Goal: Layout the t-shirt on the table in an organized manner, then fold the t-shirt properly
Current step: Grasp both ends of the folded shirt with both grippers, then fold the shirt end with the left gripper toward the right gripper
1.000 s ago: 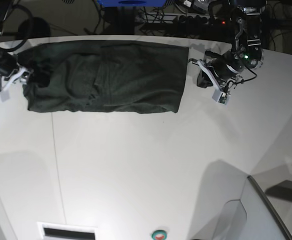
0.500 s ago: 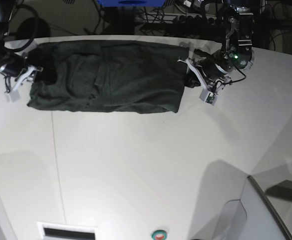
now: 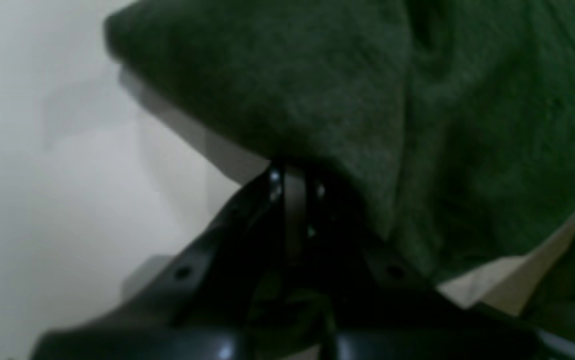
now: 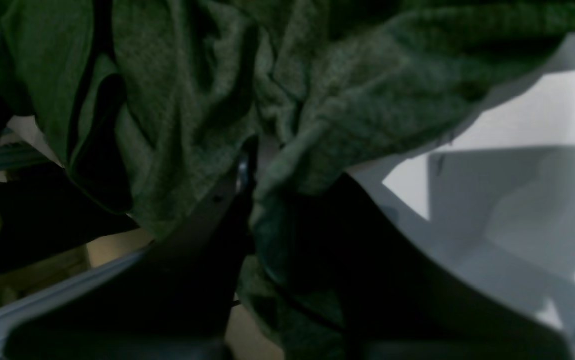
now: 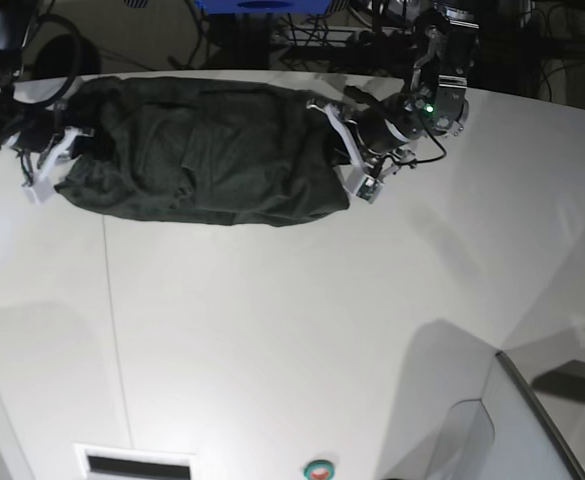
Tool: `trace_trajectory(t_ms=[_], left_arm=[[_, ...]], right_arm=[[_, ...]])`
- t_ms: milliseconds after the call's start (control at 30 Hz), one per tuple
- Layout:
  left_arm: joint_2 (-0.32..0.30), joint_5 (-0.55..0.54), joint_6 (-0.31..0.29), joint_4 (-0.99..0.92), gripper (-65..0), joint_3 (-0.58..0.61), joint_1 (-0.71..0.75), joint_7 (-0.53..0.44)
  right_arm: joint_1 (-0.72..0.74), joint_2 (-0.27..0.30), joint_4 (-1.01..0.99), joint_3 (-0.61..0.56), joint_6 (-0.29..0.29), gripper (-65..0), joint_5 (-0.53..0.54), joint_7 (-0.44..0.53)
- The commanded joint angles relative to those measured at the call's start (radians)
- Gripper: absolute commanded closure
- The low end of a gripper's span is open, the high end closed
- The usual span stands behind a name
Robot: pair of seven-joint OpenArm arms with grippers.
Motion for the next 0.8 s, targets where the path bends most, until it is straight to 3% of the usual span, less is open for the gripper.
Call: trace_trajectory(t_ms=[0,233,533,667,767], left_arm=[[-0.002,0.005,-0.005,0.009,0.0,0.008,-0.010,0.015],[0.007,0.005,-0.005,0.009,0.0,0.008,-0.039,0.015],[0.006,0.006,-0.005,0.011,0.0,0.010,-0.044,0.016],[0.003,0.006,-0.005,0.011,0.0,0.008,-0.042,0.016],[0.004,0.006,-0.005,0.011,0.0,0.010,-0.042,0.016]], right_arm=[[-0.014,0.009,0.032,-0.008,-0.054,-0.8,-0.098,-0.069],[-0.063,-0.005,0.294,-0.011,-0.054,-0.8,-0.098,-0.132],[-0.057,-0.065,0.507,-0.012,-0.054,-0.8,-0.098,-0.262],[-0.055,-0.117,0.567,-0.016,-0.120,-0.8,-0.098,-0.290],[-0.054,-0.134,0.576,-0.068,-0.131,-0.8,-0.096,-0.288]])
